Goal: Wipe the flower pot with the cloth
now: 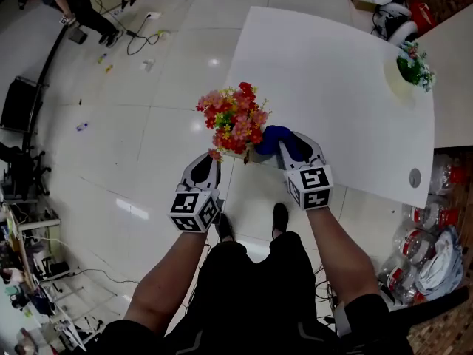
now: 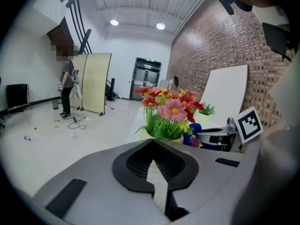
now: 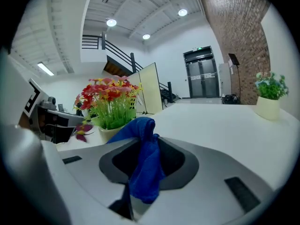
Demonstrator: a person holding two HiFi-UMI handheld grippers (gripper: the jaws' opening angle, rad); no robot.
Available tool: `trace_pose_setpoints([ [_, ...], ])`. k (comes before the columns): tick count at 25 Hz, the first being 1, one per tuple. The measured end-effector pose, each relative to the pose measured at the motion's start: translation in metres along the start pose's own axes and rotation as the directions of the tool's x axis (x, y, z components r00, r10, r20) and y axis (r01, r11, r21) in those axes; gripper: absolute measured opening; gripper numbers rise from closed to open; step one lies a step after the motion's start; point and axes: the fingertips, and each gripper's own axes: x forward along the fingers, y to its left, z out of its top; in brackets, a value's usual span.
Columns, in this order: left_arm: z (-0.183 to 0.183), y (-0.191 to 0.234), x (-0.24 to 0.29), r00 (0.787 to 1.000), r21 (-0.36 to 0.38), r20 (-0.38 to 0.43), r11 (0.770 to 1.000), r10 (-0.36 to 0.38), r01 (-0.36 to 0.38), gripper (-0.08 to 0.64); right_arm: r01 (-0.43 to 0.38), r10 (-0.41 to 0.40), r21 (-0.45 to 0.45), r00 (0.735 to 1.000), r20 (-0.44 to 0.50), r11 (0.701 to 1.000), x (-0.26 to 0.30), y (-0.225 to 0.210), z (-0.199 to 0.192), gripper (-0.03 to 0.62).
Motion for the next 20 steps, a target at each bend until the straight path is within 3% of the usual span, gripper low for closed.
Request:
trace_pose_setpoints([
  [9,0.015,0.019,-0.011,0.993,-0.036,0.033,0.993,0.115,-0.113,0.0,-0.083,0.081,-0.035,0.996,-0.045,0.996,0.047,-0.014,0.02,0.097],
  [20,0.007,0.025,-0.008,0.992,-0.057,0.02,0.99,0.127,-0.126,0.0,-0.08,0.077,-0.078,0.996,-0.032,0.994,0.048,-0.021,0.03,0.097],
])
